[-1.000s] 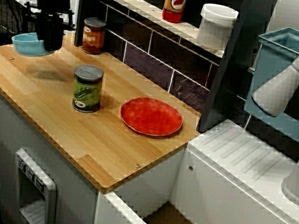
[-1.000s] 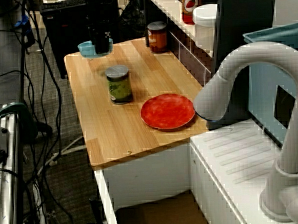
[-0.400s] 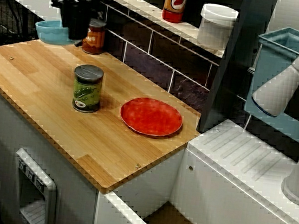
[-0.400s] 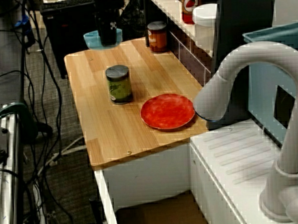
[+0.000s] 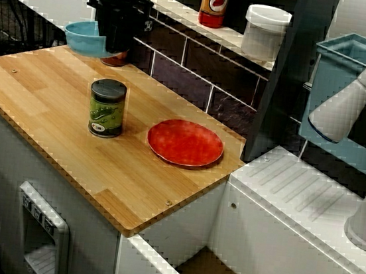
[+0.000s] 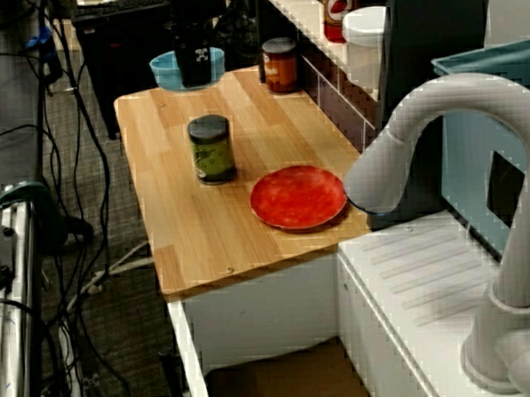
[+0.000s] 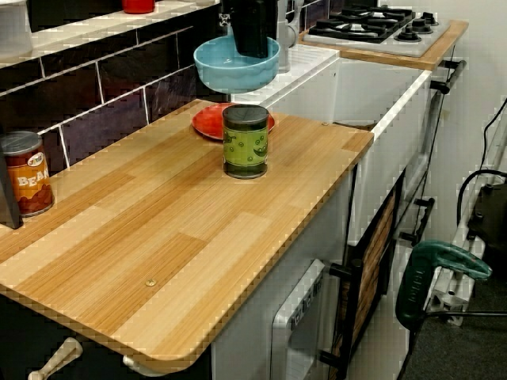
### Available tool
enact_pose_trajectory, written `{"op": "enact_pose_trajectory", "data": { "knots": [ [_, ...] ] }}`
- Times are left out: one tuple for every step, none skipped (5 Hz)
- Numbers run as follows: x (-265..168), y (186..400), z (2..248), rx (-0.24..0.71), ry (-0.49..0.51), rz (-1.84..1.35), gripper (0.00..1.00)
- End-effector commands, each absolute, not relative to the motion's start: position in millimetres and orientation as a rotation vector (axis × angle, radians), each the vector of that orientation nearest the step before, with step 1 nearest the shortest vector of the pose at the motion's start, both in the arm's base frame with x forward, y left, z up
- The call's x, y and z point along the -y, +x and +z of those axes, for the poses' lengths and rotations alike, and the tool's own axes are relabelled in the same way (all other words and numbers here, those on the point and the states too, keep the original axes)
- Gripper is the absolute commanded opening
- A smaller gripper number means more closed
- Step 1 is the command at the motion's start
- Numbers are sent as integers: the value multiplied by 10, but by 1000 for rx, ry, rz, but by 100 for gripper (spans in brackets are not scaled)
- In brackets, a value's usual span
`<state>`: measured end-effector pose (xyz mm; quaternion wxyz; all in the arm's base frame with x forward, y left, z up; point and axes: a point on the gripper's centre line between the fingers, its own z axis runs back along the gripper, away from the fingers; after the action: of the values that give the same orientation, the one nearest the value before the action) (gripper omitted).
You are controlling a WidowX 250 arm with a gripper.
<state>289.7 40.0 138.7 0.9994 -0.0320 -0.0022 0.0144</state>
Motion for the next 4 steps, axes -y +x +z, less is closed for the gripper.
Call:
{"op": "enact_pose_trajectory", "data": {
  "knots": [
    [-216,2732,1414,53,-10,-20,0],
    [-173,2680,1301,44,-18,-19,0],
    [-139,2670,1212,35,-8,-18,0],
    [-142,2692,1185,34,-7,-12,0]
  ]
}}
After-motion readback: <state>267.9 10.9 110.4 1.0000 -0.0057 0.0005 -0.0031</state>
